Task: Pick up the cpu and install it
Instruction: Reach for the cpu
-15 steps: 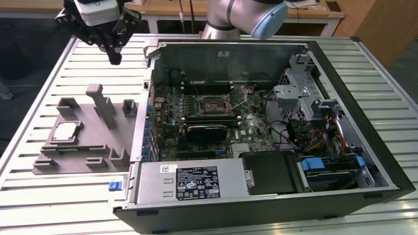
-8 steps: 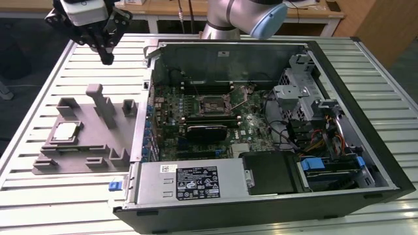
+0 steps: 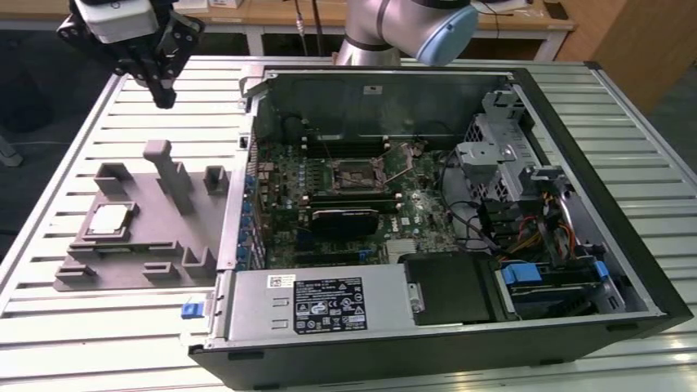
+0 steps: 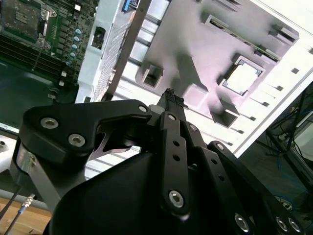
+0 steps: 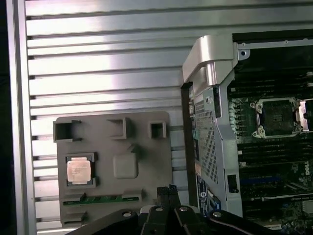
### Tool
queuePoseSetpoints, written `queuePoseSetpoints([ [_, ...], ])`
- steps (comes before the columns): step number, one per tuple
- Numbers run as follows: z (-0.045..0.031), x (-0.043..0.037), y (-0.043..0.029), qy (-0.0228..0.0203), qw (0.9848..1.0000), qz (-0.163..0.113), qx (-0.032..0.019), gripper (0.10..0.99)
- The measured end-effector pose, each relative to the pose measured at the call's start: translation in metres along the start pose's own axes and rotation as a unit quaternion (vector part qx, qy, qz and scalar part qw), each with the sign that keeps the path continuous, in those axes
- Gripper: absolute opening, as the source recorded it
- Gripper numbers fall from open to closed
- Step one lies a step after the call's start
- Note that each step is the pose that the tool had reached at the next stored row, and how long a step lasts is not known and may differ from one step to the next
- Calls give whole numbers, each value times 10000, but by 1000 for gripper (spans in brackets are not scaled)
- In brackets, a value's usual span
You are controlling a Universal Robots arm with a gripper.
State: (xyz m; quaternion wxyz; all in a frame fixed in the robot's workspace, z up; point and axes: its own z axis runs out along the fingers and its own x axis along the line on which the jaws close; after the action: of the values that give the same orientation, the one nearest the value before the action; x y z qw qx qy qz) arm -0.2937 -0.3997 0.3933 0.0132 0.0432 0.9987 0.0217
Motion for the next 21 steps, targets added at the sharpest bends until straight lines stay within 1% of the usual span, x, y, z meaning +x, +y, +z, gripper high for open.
queuePoseSetpoints([
  [4,-1,81,-8,1,10000,4,1,106],
  [7,13,147,-15,0,10000,6,0,106],
  [21,135,463,-51,-1,10000,34,1,106],
])
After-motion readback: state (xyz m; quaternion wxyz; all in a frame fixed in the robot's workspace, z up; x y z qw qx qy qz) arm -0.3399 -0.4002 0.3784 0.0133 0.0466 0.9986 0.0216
